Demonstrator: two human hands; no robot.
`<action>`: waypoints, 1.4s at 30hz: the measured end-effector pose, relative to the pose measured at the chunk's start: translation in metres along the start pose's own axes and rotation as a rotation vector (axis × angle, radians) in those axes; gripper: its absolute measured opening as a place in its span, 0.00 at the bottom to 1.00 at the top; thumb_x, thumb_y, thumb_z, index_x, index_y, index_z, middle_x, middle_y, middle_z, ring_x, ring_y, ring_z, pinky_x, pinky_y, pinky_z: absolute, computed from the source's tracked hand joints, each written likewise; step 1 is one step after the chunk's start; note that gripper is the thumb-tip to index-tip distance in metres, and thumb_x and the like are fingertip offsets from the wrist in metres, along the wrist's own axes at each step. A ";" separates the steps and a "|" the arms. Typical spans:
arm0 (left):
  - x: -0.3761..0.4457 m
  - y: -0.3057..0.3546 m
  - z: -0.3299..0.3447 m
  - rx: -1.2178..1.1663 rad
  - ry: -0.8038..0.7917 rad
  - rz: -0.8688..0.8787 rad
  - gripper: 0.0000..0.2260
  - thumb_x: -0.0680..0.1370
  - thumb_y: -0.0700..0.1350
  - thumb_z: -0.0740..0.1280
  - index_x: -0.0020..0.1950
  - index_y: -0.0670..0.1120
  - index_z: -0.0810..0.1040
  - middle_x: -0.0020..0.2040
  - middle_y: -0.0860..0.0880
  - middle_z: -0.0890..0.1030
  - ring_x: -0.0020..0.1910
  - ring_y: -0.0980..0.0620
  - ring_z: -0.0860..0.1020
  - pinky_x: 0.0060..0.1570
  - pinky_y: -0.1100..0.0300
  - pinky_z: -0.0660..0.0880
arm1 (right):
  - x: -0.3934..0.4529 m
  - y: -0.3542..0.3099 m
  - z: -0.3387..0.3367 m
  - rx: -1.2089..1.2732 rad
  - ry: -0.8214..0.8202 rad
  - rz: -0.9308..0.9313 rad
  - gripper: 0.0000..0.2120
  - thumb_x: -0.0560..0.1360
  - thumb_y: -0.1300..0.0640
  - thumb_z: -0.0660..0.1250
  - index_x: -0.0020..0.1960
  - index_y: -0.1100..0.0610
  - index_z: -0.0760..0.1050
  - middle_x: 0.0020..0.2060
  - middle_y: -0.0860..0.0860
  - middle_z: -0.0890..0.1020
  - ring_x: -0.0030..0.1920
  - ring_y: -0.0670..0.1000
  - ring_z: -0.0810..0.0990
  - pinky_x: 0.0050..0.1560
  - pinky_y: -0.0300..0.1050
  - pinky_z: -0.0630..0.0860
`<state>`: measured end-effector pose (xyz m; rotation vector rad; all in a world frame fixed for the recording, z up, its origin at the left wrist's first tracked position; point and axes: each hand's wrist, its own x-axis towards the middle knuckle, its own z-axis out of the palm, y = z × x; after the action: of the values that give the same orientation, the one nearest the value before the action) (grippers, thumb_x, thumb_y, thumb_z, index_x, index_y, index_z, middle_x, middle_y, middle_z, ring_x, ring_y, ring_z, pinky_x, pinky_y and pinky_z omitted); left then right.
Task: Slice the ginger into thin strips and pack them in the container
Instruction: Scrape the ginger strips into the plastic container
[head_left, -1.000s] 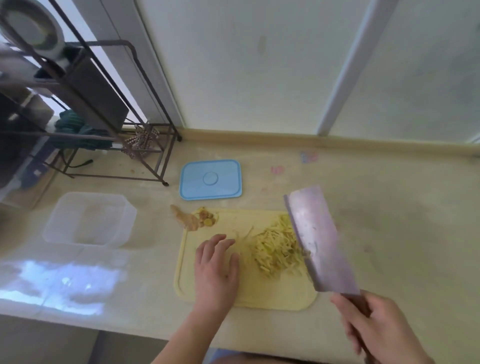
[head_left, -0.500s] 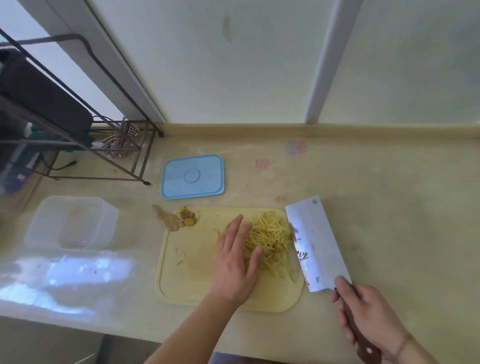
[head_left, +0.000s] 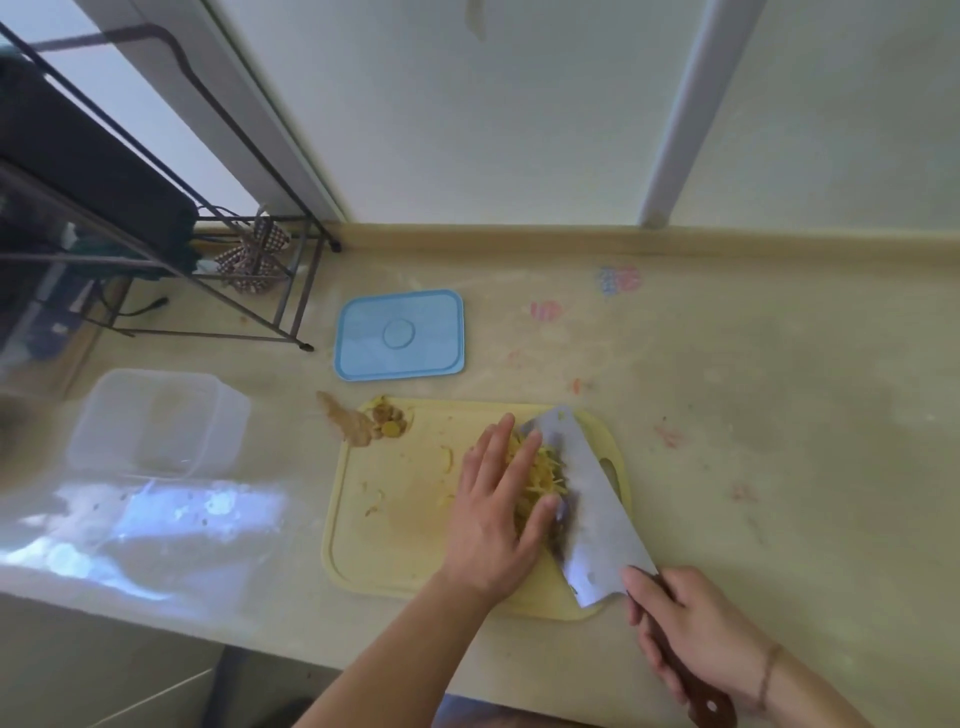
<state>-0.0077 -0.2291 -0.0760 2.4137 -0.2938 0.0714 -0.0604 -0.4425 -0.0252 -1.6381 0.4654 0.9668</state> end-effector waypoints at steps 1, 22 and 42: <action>0.000 -0.001 0.001 0.005 0.009 0.013 0.24 0.83 0.61 0.56 0.78 0.55 0.63 0.80 0.48 0.59 0.79 0.46 0.57 0.76 0.47 0.58 | 0.001 -0.002 0.001 -0.016 -0.014 -0.001 0.19 0.82 0.51 0.57 0.40 0.64 0.70 0.23 0.60 0.74 0.18 0.53 0.70 0.19 0.38 0.66; 0.026 0.027 0.009 0.022 0.261 0.214 0.11 0.76 0.49 0.73 0.53 0.43 0.84 0.56 0.44 0.80 0.61 0.44 0.73 0.66 0.46 0.71 | -0.021 -0.014 -0.020 0.069 -0.034 -0.026 0.20 0.81 0.53 0.59 0.37 0.66 0.71 0.22 0.63 0.71 0.17 0.51 0.67 0.19 0.37 0.62; 0.022 0.032 0.008 0.025 0.310 0.077 0.11 0.74 0.50 0.72 0.51 0.45 0.84 0.55 0.44 0.80 0.57 0.42 0.74 0.65 0.57 0.69 | -0.017 -0.033 -0.036 0.029 -0.065 -0.027 0.25 0.76 0.48 0.68 0.29 0.66 0.75 0.21 0.63 0.69 0.19 0.54 0.69 0.19 0.35 0.63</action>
<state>0.0062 -0.2617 -0.0588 2.3711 -0.2433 0.4813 -0.0335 -0.4699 0.0094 -1.5786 0.4111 0.9859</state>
